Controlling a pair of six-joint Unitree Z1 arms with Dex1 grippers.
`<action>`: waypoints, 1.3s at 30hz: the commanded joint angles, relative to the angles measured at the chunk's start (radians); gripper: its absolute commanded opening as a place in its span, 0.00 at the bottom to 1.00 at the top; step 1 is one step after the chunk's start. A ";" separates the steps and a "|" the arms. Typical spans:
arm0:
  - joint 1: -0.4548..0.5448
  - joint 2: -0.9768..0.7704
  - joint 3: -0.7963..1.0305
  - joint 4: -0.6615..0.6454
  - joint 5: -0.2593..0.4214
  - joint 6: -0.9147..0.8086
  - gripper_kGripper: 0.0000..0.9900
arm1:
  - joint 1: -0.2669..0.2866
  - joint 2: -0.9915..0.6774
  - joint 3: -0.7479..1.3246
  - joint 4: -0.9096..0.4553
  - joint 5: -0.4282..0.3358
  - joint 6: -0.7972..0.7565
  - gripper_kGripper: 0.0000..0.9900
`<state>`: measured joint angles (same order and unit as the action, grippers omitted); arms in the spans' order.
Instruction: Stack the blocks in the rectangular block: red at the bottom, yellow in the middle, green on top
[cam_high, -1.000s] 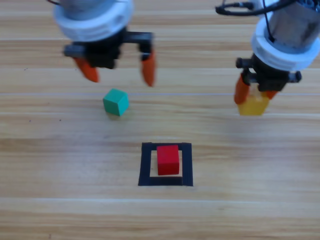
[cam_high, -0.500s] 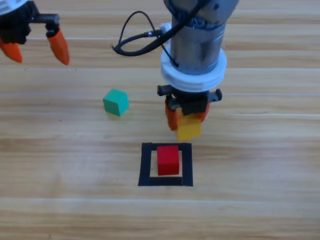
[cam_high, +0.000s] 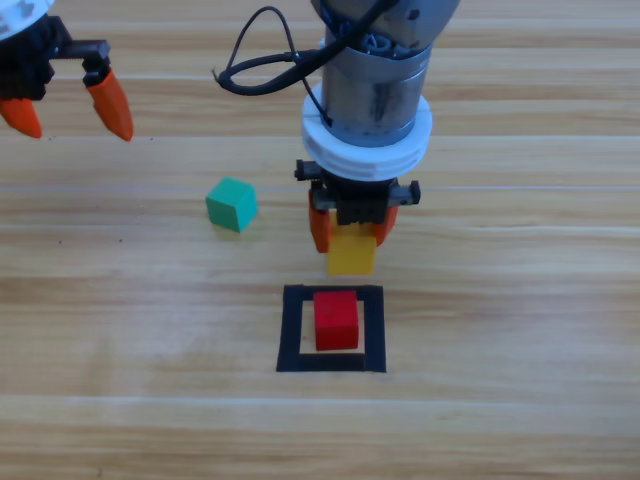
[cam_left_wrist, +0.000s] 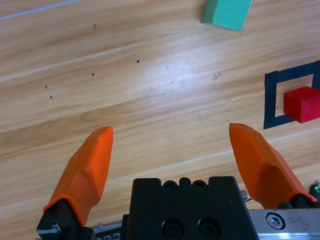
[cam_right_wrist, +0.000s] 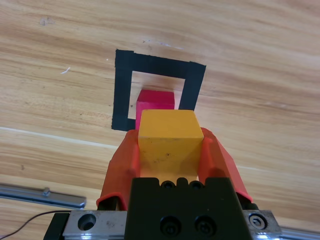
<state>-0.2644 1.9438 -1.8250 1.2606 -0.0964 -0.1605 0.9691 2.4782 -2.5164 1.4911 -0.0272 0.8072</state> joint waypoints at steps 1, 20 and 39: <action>0.019 -0.014 0.050 -0.038 -0.014 0.007 1.00 | 0.045 0.107 -0.024 0.008 0.021 0.027 0.19; 0.021 -0.017 0.125 -0.101 -0.040 -0.025 1.00 | 0.053 0.156 -0.021 0.009 0.016 0.000 0.19; 0.021 -0.011 0.148 -0.129 -0.039 -0.027 1.00 | 0.053 0.176 -0.021 0.009 0.016 -0.007 0.19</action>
<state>-0.2636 1.9438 -1.7078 1.1477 -0.1219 -0.1800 0.9976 2.5713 -2.5402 1.4911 -0.0154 0.8102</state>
